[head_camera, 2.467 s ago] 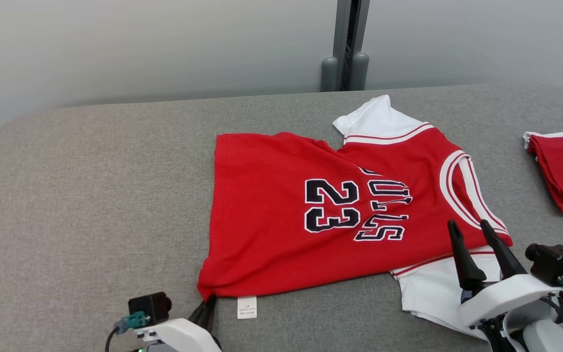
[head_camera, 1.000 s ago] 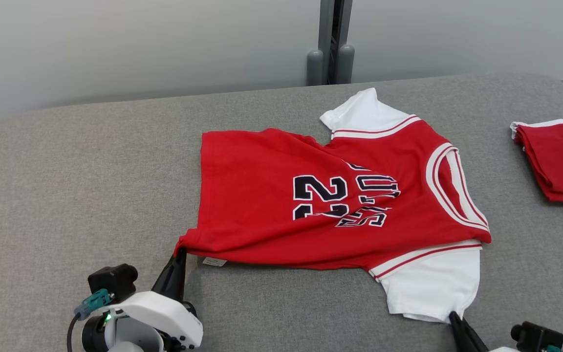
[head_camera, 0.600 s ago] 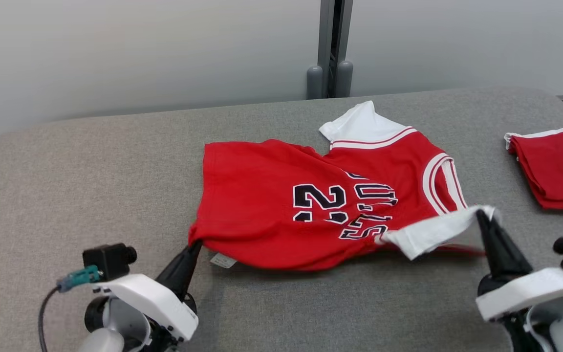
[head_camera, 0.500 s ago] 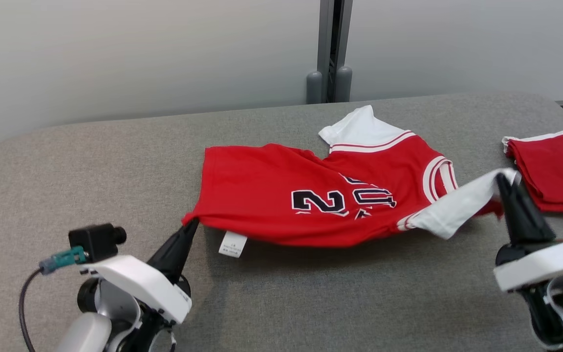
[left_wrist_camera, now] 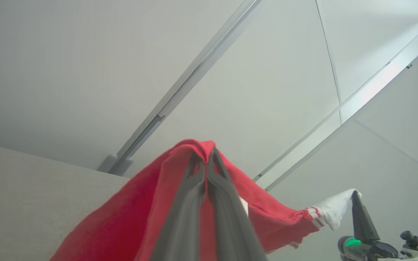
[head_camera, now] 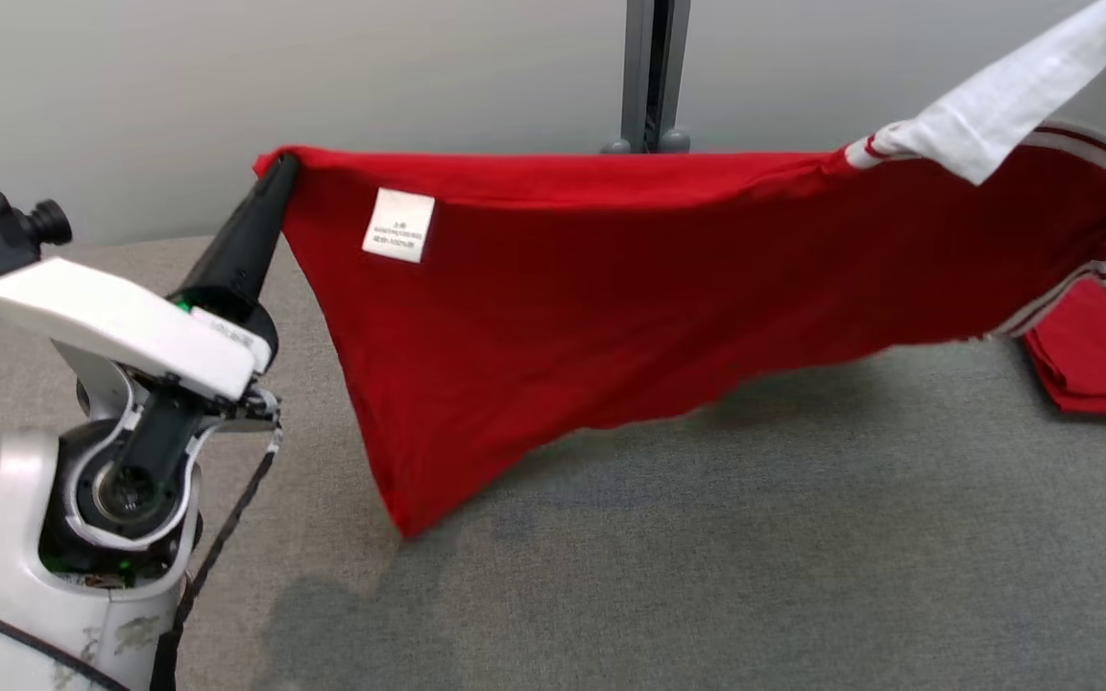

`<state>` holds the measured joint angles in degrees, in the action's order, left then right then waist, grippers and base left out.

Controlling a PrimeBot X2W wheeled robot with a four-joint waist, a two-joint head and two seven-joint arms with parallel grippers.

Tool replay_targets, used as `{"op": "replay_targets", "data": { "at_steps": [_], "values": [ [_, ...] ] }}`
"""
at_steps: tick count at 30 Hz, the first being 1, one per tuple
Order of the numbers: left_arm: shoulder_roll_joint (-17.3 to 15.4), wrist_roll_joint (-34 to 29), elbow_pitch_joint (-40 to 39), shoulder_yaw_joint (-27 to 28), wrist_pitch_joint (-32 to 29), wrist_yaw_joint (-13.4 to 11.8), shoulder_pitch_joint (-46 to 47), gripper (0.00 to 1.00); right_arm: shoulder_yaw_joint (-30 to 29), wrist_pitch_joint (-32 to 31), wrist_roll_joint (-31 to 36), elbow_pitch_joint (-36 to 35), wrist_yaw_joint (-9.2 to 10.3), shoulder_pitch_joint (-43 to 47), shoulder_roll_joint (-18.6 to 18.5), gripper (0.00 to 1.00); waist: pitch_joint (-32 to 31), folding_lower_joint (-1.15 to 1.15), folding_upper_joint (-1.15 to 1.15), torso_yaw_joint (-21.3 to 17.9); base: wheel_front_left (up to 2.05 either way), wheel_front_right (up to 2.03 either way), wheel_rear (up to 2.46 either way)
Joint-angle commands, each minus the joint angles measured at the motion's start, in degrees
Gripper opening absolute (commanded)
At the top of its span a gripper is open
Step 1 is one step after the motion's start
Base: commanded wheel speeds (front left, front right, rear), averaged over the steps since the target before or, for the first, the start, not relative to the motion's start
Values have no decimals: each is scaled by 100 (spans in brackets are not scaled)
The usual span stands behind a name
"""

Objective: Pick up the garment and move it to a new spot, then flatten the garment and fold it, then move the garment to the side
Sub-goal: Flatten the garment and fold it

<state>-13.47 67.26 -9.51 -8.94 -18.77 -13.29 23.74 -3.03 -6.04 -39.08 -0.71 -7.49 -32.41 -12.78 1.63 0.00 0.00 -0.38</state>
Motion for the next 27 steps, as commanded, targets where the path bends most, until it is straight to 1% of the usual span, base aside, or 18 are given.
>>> {"op": "replay_targets", "data": {
  "at_steps": [1,2,7,9,13,15,17,19,21,24,27],
  "values": [
    [80,158,-29,151,-42,-166,230,0,-106,-219,-128,14,0,-221,94,0,106,0,0,9,0,0,0],
    [80,158,-29,151,-42,-166,230,0,-106,-219,-128,14,0,-221,94,0,106,0,0,9,0,0,0],
    [259,452,73,365,-208,-591,814,0,-298,-760,-76,80,0,-877,317,0,471,0,0,23,0,0,0],
    [211,471,222,404,-303,-745,1160,0,-324,-950,-2,158,0,-1224,382,0,704,0,0,31,0,0,0],
    [134,381,780,412,-447,-1015,2211,0,-338,-1273,246,614,0,-2247,394,0,1380,0,0,25,0,0,0],
    [28,227,1193,344,-472,-1036,2918,0,-267,-1295,417,968,0,-2972,351,0,1784,0,0,10,0,0,0],
    [-70,15,1644,215,-420,-899,3706,0,-141,-1184,627,1414,0,-3778,297,0,2166,0,0,-18,0,0,0],
    [-118,-225,2170,113,-282,-722,4541,0,11,-926,812,1927,0,-4637,245,0,2524,0,0,-39,0,0,0],
    [-89,-381,2714,100,-7,-530,5325,0,91,-458,1018,2439,0,-5423,231,0,2822,0,0,-60,0,0,0],
    [2,-604,3528,90,519,-141,6263,0,158,396,1254,3155,0,-6333,290,0,3099,0,0,-61,0,0,0],
    [128,-679,4158,157,1100,323,6901,0,293,1268,1226,3622,0,-6867,329,0,3276,0,0,-47,0,0,0]
  ]
}}
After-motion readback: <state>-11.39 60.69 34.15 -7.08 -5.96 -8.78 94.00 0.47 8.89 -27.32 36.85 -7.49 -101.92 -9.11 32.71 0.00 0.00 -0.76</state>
